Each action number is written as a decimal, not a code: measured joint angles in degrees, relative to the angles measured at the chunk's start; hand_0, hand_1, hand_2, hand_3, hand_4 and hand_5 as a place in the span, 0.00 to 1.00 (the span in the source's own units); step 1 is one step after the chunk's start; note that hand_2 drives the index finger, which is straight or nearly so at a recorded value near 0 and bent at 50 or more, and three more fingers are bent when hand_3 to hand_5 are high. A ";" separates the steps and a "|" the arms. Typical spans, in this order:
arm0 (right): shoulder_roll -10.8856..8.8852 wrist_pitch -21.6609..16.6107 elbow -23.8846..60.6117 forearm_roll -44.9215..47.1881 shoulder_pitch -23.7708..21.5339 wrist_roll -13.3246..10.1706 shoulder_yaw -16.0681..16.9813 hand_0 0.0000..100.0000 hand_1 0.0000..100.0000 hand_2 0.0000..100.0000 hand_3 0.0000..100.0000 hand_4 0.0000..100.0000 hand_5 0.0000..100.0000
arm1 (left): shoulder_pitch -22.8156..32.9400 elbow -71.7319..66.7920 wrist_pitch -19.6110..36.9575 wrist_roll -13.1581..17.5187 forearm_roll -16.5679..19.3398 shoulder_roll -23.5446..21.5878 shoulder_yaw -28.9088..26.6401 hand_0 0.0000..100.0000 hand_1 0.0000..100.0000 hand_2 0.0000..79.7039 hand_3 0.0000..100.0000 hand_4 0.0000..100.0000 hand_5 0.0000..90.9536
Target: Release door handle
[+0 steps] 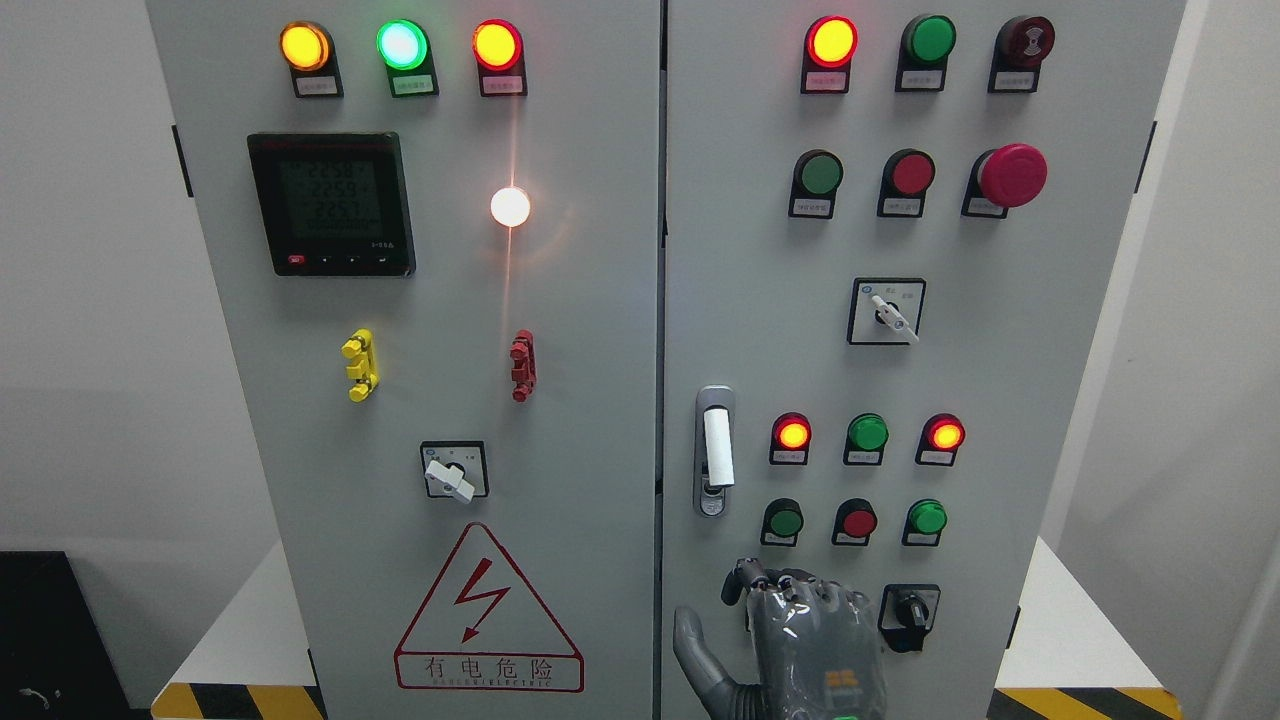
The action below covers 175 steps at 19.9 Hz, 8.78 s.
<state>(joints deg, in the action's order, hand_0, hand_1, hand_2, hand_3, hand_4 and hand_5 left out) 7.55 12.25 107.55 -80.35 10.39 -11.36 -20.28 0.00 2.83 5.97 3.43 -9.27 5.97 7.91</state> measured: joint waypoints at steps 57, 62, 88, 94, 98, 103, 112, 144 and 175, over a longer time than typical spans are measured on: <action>0.45 0.48 -8.89 -4.11 15.94 3.08 3.99 0.29 0.38 0.95 1.00 1.00 1.00 | 0.00 -0.01 0.00 0.00 0.00 -0.01 0.00 0.12 0.56 0.00 0.00 0.00 0.00; 0.48 0.48 -9.04 -4.11 15.96 3.03 4.20 0.31 0.38 0.94 1.00 1.00 1.00 | 0.00 -0.01 0.00 -0.01 -0.01 -0.01 0.00 0.12 0.56 0.00 0.00 0.00 0.00; 0.55 0.54 -9.12 -3.98 15.90 2.79 4.94 0.39 0.39 0.94 1.00 1.00 1.00 | 0.00 0.00 0.00 -0.01 -0.03 -0.01 0.00 0.12 0.56 0.00 0.00 0.00 0.00; 0.55 0.55 -9.09 -3.96 15.86 2.79 5.09 0.42 0.38 0.94 1.00 1.00 1.00 | 0.00 0.01 0.00 -0.01 -0.02 -0.01 0.00 0.12 0.56 0.00 0.00 0.00 0.00; 0.57 0.55 -9.09 -3.95 15.83 2.79 5.19 0.44 0.38 0.94 1.00 1.00 1.00 | 0.00 0.01 0.00 -0.01 -0.02 -0.02 0.00 0.12 0.56 0.00 0.00 0.00 0.00; 0.59 0.55 -9.06 -3.94 15.81 2.59 5.26 0.44 0.38 0.94 1.00 1.00 1.00 | 0.00 0.00 0.00 -0.01 -0.03 -0.02 0.00 0.12 0.56 0.00 0.00 0.00 0.00; 0.61 0.61 -9.01 -3.92 15.74 1.99 5.57 0.45 0.38 0.93 1.00 1.00 1.00 | 0.00 -0.01 0.00 -0.01 -0.01 -0.02 0.00 0.12 0.56 0.00 0.00 0.00 0.00; 0.62 0.65 -8.46 -3.80 15.30 1.27 6.21 0.45 0.38 0.92 1.00 1.00 1.00 | 0.00 0.00 0.00 -0.01 -0.02 -0.01 0.00 0.12 0.56 0.00 0.00 0.00 0.00; 0.62 0.71 -8.12 -3.76 15.28 0.91 6.85 0.44 0.42 0.92 1.00 1.00 1.00 | 0.00 0.00 0.00 -0.01 0.00 -0.01 0.00 0.12 0.56 0.00 0.00 0.00 0.00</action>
<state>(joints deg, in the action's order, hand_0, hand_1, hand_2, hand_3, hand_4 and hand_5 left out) 8.17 12.96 99.43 -84.10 25.68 -10.45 -13.43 0.00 2.83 5.97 3.42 -9.27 5.96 7.91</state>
